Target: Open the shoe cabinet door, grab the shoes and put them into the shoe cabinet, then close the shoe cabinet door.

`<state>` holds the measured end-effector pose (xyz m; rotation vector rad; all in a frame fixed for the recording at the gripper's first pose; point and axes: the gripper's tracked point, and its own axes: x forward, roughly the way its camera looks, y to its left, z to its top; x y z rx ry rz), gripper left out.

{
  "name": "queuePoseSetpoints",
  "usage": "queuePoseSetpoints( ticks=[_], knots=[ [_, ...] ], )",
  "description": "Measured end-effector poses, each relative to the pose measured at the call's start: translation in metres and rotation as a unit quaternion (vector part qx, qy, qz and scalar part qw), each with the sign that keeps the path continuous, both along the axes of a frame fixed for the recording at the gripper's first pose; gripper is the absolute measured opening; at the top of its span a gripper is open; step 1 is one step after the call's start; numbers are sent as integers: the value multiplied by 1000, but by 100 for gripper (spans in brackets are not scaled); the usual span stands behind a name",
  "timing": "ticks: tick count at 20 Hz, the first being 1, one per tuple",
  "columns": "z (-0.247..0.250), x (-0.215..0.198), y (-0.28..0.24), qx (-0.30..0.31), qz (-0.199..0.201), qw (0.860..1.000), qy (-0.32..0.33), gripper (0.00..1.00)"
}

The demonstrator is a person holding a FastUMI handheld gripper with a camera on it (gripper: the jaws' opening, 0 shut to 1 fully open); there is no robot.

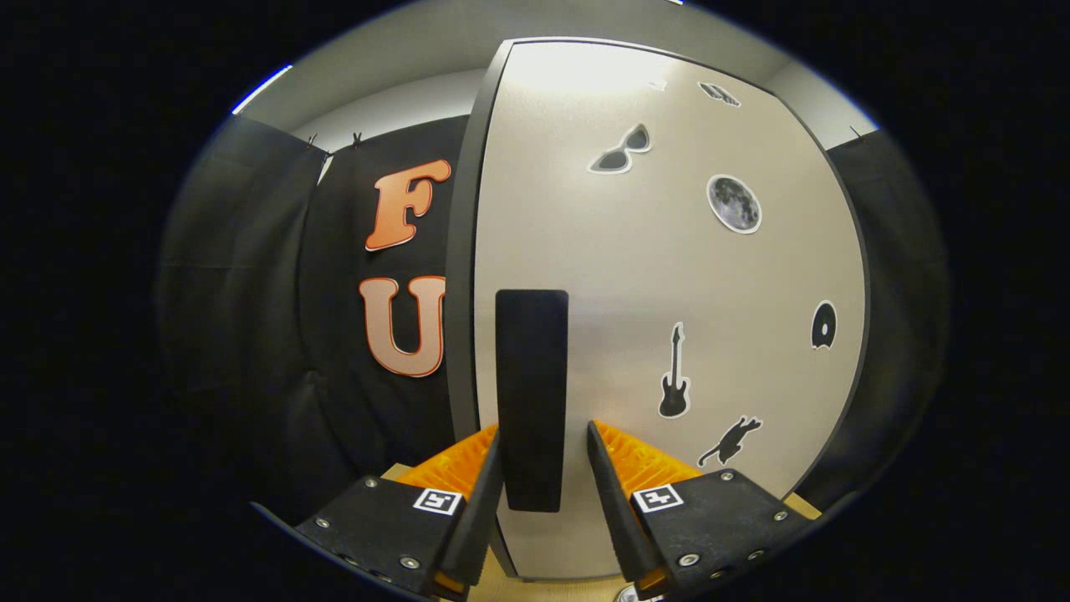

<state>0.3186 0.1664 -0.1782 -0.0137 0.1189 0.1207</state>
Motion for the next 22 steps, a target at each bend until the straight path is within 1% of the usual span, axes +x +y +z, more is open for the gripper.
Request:
queuePoseSetpoints(
  ticks=[1,2,3,5,8,11,13,17,22],
  knots=[
    [0,-2,4,-5,3,1000,1,51],
    [0,-2,3,-9,-6,1000,0,42],
    [-2,-2,3,-9,-15,1000,4,36],
    [-2,-2,3,2,-22,1000,8,32],
    [-2,-2,5,7,-11,1000,12,28],
    [-3,-4,5,9,-5,1000,16,20],
    [-1,-7,4,10,-5,1000,15,17],
    [1,-19,3,15,1,1000,19,16],
    [5,-57,-9,7,9,1000,14,16]
  ],
)
